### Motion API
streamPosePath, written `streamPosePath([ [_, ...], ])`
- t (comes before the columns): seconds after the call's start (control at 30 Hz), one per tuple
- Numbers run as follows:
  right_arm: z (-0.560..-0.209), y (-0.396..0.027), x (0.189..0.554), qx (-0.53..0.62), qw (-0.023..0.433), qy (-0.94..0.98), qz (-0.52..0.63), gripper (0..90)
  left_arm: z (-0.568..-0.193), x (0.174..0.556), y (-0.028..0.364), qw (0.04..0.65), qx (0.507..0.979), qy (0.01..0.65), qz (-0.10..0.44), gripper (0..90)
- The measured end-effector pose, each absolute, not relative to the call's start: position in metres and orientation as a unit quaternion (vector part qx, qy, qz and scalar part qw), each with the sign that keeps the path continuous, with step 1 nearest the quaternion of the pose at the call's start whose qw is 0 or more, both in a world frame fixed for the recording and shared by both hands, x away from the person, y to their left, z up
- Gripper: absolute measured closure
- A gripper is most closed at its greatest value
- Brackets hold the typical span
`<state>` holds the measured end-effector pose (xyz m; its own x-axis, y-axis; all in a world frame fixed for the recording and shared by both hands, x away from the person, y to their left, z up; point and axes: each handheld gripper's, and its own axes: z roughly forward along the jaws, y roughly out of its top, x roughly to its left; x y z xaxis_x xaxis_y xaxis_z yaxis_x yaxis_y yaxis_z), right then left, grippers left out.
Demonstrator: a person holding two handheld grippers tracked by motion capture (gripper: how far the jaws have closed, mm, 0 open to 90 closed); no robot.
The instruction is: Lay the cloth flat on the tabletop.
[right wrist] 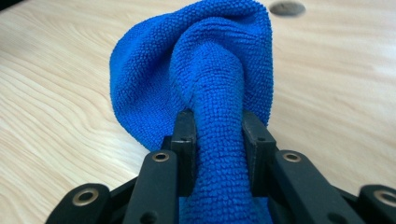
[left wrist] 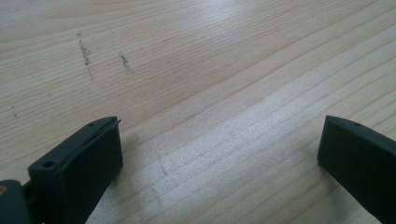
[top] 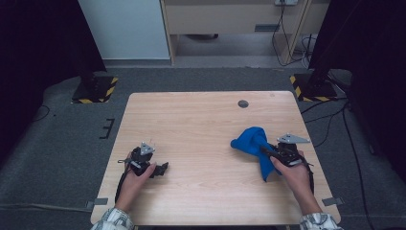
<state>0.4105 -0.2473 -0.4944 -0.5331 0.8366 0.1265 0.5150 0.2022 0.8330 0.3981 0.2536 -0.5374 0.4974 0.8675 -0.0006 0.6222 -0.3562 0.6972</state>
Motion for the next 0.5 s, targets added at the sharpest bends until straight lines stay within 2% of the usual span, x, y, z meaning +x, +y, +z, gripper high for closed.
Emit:
streamPosePath([
  [0.5,-0.455,-0.158,0.409,0.365,0.169,0.792,0.459,70.6,-0.537,0.398,0.254,0.326,0.802,0.465,0.188,0.0],
])
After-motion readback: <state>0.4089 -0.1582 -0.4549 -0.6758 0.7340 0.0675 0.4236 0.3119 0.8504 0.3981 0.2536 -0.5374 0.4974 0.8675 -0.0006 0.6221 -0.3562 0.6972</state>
